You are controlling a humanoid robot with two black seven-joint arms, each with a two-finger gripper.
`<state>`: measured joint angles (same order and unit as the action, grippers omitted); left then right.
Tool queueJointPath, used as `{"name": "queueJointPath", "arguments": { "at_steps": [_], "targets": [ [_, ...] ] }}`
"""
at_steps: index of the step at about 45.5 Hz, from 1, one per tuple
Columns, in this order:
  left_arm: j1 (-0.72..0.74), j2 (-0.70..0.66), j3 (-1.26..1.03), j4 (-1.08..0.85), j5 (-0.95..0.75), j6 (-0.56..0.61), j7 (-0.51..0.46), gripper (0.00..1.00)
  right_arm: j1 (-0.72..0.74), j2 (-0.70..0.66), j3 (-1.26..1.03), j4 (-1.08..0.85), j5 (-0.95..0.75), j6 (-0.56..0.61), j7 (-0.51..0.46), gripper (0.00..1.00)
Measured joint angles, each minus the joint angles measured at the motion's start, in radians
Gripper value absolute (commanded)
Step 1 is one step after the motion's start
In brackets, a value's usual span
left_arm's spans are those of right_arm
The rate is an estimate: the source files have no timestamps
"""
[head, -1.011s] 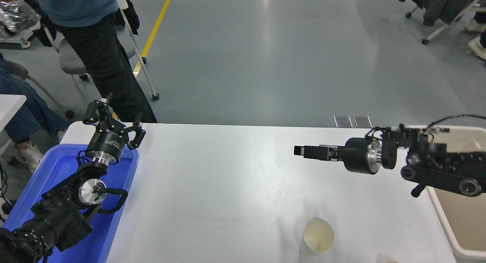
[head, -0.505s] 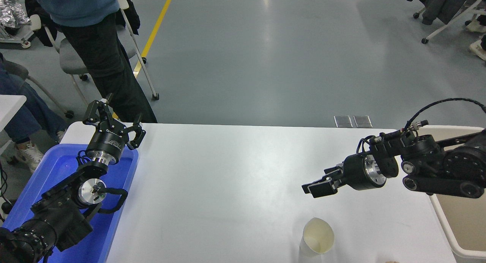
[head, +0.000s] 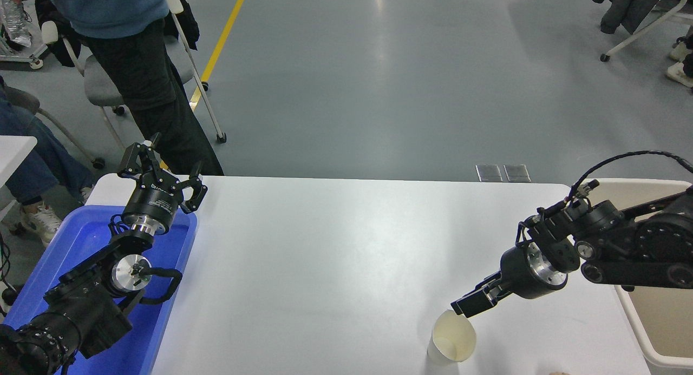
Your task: Dispose of the paper cup in the dustbin
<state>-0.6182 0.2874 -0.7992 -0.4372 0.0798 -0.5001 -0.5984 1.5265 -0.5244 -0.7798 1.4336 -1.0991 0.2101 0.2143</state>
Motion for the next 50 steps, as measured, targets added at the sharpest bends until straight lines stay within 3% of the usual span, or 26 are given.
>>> {"name": "queueJointPath", "arguments": {
  "at_steps": [42, 47, 50],
  "targets": [
    [0.000, 0.000, 0.000, 0.000, 0.000, 0.000, 0.000, 1.00, -0.182, 0.041, 0.025, -0.099, 0.001, -0.058, -0.009, 0.97],
    [0.000, 0.000, 0.000, 0.000, 0.000, 0.000, 0.000, 1.00, -0.189, 0.041, 0.027, -0.099, 0.001, -0.080, -0.007, 0.84],
    [0.000, 0.000, 0.000, 0.000, 0.000, 0.000, 0.000, 1.00, -0.193, 0.042, 0.027, -0.099, -0.002, -0.103, -0.004, 0.60]
  ]
}}
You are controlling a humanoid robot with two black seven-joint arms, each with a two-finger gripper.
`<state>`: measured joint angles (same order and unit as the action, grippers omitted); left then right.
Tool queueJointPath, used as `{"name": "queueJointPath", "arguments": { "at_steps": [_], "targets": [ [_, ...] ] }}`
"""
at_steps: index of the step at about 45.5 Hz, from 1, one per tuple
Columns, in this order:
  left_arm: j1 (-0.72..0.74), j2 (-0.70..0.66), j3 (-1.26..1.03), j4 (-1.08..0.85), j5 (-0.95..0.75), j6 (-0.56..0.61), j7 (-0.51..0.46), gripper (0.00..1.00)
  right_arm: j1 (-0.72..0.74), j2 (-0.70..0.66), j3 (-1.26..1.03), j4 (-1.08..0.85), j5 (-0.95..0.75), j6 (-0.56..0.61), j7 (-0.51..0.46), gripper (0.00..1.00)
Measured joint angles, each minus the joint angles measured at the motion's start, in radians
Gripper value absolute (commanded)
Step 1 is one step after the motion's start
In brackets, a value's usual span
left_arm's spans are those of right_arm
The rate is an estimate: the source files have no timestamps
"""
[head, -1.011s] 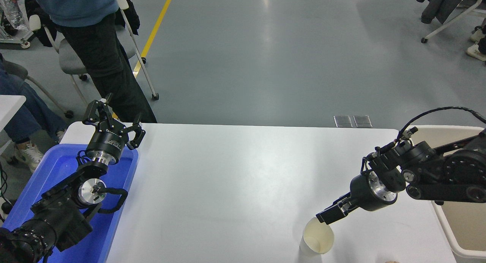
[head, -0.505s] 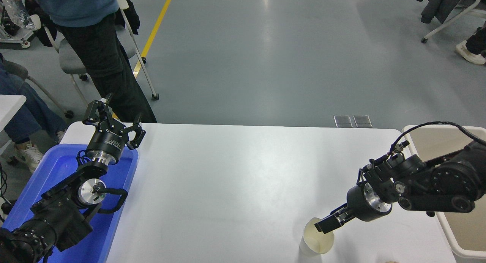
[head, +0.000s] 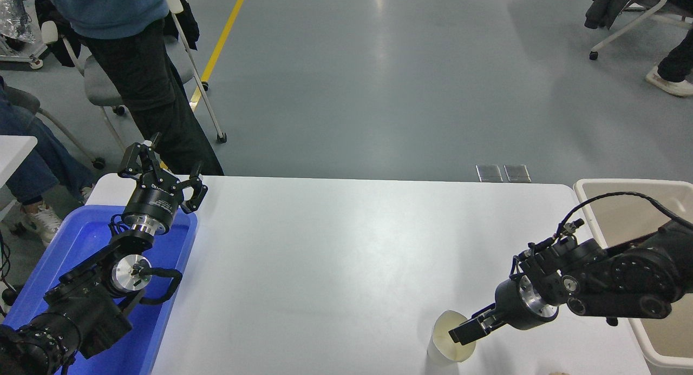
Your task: Dispose of the paper cup in the dustbin
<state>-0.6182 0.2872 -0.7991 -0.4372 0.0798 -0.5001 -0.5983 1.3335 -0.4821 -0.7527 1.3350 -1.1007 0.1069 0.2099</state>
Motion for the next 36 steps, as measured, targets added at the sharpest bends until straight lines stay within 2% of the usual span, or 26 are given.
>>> {"name": "queueJointPath", "arguments": {
  "at_steps": [2, 3, 8, 14, 36],
  "targets": [
    [0.000, 0.000, 0.000, 0.000, 0.000, 0.000, 0.000, 1.00, -0.003, 0.002, 0.000, 0.000, -0.005, -0.015, 0.003, 0.38],
    [0.000, 0.000, 0.000, 0.000, 0.000, 0.000, 0.000, 1.00, -0.004, 0.002, 0.000, 0.000, -0.009, -0.020, 0.005, 0.32],
    [0.000, 0.000, 0.000, 0.000, 0.000, 0.000, 0.000, 1.00, -0.006, 0.005, -0.006, 0.000, -0.038, -0.042, 0.017, 0.23],
    [0.000, 0.000, 0.000, 0.000, 0.000, 0.000, 0.000, 1.00, -0.005, 0.004, -0.010, 0.002, -0.064, -0.056, 0.026, 0.00],
    [0.000, 0.001, 0.000, 0.000, 0.000, 0.000, 0.000, 1.00, 0.041, 0.000, -0.044, 0.009, -0.135, -0.067, 0.112, 0.00]
  ]
}}
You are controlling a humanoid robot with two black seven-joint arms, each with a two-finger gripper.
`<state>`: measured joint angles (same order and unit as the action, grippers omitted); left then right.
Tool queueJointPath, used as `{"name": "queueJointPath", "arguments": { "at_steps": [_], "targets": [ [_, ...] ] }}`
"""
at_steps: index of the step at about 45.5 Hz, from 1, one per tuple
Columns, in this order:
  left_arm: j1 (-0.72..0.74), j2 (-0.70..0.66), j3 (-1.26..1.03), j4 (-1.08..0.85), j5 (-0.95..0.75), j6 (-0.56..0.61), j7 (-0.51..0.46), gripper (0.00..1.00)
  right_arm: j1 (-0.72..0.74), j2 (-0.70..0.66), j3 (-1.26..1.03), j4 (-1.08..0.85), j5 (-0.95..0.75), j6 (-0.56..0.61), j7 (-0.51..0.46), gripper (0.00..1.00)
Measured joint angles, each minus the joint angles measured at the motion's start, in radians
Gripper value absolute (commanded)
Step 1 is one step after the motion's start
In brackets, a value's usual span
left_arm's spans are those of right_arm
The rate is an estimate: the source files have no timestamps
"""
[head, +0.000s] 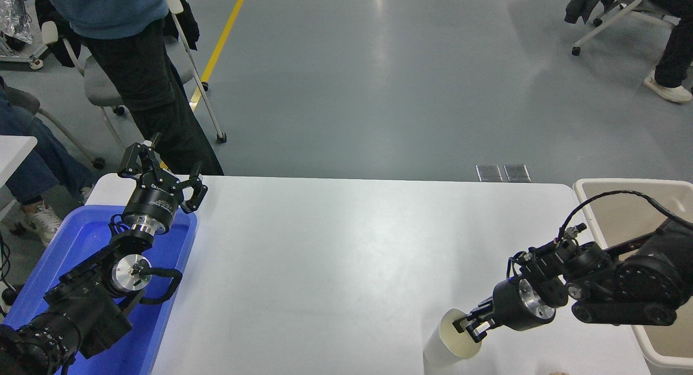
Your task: Dispose of the paper cup in the dustbin
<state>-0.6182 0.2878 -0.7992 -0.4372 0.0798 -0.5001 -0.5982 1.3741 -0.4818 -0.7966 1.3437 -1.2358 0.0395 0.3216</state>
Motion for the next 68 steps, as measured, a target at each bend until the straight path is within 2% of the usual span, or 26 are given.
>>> {"name": "queueJointPath", "arguments": {
  "at_steps": [10, 19, 35, 44, 53, 68],
  "targets": [
    [0.000, 0.000, 0.000, 0.000, 0.000, 0.000, 0.000, 1.00, 0.052, -0.008, -0.012, 0.022, -0.003, 0.006, 0.012, 0.00],
    [0.000, 0.000, 0.000, 0.001, 0.000, 0.000, 0.000, 1.00, 0.169, -0.052, -0.034, 0.062, 0.011, 0.038, 0.016, 0.00],
    [0.000, 0.000, 0.000, 0.001, 0.000, 0.000, 0.000, 1.00, 0.425, -0.159, 0.007, 0.137, 0.024, 0.221, 0.027, 0.00],
    [0.000, 0.000, 0.000, 0.001, 0.000, 0.000, 0.000, 1.00, 0.517, -0.201, 0.061, 0.156, 0.026, 0.313, 0.033, 0.00],
    [0.000, 0.000, 0.000, 0.002, 0.000, 0.000, 0.000, 1.00, 0.565, -0.225, 0.087, 0.163, 0.026, 0.358, 0.035, 0.00],
    [0.000, -0.001, 0.000, 0.002, 0.000, 0.000, 0.000, 1.00, 0.565, -0.275, 0.096, 0.156, 0.020, 0.374, 0.035, 0.00]
  ]
}}
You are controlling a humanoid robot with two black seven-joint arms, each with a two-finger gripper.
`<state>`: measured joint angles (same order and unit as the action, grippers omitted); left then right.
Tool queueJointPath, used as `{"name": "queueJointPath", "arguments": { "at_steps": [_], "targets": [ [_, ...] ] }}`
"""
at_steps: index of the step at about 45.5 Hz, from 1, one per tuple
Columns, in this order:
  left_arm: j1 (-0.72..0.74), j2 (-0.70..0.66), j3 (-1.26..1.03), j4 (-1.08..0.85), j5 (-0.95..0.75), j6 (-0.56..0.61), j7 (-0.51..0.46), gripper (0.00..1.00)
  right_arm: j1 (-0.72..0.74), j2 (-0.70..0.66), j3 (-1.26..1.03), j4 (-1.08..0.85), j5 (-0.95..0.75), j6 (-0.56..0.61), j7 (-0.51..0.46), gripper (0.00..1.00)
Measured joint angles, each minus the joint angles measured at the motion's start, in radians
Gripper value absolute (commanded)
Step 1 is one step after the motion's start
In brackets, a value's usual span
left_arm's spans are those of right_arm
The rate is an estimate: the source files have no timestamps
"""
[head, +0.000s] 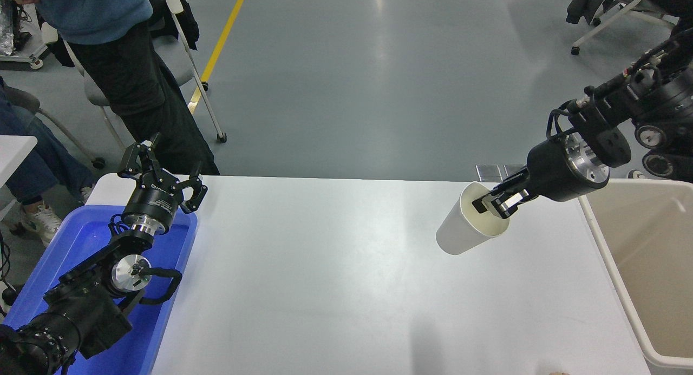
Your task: Dispose of the paper cup in the dustbin
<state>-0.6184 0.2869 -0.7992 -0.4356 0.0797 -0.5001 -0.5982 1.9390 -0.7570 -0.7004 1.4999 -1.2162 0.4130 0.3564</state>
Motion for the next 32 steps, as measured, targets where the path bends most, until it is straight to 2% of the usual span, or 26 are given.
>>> {"name": "queueJointPath", "arguments": {
  "at_steps": [15, 32],
  "targets": [
    [0.000, 0.000, 0.000, 0.000, 0.000, 0.000, 0.000, 1.00, -0.065, -0.135, -0.001, -0.036, -0.044, 0.000, -0.004, 0.00],
    [0.000, 0.000, 0.000, 0.000, 0.000, 0.000, 0.000, 1.00, -0.190, -0.258, 0.013, -0.190, -0.080, -0.027, 0.000, 0.00]
  ]
}}
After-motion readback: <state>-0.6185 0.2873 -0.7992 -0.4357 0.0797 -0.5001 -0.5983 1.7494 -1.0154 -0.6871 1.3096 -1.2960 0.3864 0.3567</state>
